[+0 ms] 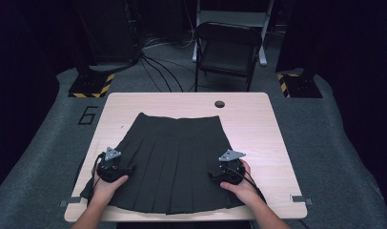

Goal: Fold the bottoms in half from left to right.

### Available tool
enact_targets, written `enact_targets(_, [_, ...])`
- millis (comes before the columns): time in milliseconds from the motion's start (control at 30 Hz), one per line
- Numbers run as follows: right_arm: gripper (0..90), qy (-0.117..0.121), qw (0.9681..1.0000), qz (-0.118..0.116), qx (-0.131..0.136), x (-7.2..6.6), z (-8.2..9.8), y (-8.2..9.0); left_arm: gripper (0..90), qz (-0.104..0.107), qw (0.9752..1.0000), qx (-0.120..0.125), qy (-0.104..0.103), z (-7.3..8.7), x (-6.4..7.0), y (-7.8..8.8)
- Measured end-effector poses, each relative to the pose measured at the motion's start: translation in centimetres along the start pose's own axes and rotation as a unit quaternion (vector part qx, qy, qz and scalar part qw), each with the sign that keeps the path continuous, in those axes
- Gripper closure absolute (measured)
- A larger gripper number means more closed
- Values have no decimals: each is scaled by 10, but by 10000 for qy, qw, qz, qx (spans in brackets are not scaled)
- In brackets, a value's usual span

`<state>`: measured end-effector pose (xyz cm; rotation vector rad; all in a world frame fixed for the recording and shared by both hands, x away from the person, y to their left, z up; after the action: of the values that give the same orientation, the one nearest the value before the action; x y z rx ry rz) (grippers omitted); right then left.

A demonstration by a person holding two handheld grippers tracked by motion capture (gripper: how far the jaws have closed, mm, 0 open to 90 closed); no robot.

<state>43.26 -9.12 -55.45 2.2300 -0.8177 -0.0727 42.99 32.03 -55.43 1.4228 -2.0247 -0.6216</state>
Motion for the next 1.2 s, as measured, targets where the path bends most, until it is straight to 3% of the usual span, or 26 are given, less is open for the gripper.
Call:
enact_targets(633, [163, -31, 10000, 16, -13, -1, 0, 0, 191, -36, 10000, 66, 1, 0, 0, -1])
enact_targets(900, [164, 10, 10000, 3, -2, 0, 0, 0, 244, -32, 10000, 25, 83, -1, -2, 3])
enact_targets(1067, [163, -2, 10000, 2, -1, 0, 0, 0, 301, 24, 9991, 36, 415, -2, -3, 6])
enact_targets(1200, [164, -1, 10000, 2, -2, 0, 0, 0, 371, 231, 9969, -51, 752, -13, -2, 11])
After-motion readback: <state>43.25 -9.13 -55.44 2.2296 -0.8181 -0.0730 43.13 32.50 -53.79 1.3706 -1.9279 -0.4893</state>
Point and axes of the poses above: each handheld gripper's, and its own axes: y roughly backward along the jaws, z roughly out of its underside, x roughly to its right, the point moved 4 cm from there along -y, roughly forward along the jaws, and after that the axes turned 14 degrees about y, right-handed, at the moved point
